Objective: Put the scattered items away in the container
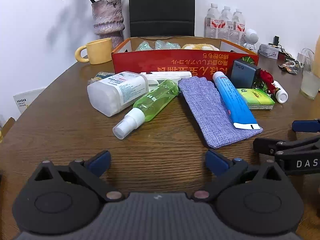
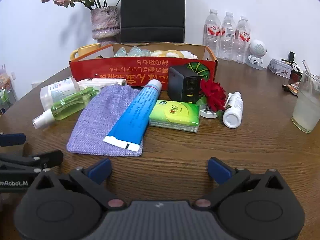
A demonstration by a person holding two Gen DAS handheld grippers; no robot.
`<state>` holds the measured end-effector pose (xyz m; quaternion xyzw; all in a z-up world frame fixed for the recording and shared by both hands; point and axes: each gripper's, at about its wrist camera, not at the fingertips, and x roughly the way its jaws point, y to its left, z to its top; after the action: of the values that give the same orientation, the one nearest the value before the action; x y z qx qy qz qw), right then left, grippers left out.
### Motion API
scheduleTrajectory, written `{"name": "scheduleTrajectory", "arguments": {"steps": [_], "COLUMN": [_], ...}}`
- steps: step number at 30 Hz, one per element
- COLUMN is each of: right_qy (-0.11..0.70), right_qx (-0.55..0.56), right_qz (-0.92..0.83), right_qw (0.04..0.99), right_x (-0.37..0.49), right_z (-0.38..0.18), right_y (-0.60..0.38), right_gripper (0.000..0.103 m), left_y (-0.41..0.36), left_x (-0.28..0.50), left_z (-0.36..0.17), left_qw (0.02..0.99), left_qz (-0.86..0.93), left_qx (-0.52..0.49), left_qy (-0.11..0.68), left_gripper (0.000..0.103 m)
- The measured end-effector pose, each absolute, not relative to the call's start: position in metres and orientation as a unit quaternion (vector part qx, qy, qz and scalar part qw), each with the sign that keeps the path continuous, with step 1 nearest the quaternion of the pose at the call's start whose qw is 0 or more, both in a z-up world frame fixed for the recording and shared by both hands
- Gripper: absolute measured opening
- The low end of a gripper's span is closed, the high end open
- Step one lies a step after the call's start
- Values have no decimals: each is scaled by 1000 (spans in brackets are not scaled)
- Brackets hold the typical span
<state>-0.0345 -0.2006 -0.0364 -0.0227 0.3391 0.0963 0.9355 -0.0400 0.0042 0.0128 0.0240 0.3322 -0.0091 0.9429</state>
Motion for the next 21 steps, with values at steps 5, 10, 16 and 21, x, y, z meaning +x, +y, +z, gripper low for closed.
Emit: {"name": "scheduleTrajectory", "arguments": {"steps": [5, 10, 16, 21], "right_qy": [339, 339, 339, 339], "right_qx": [-24, -24, -24, -24], "right_qz": [96, 95, 94, 93], "right_qw": [936, 936, 936, 936], "right_x": [-35, -35, -36, -37], "right_z": [-36, -36, -36, -36], "right_y": [-200, -200, -199, -199], "right_gripper": [103, 103, 103, 103], "left_y": [6, 5, 4, 4], "left_x": [-40, -41, -42, -42], "left_z": [13, 12, 13, 13], "left_qw": [942, 942, 942, 942], "left_qz": [-12, -11, -12, -13], "left_qx": [19, 20, 20, 19], "left_qy": [334, 334, 334, 335], "left_gripper": [103, 103, 103, 103]}}
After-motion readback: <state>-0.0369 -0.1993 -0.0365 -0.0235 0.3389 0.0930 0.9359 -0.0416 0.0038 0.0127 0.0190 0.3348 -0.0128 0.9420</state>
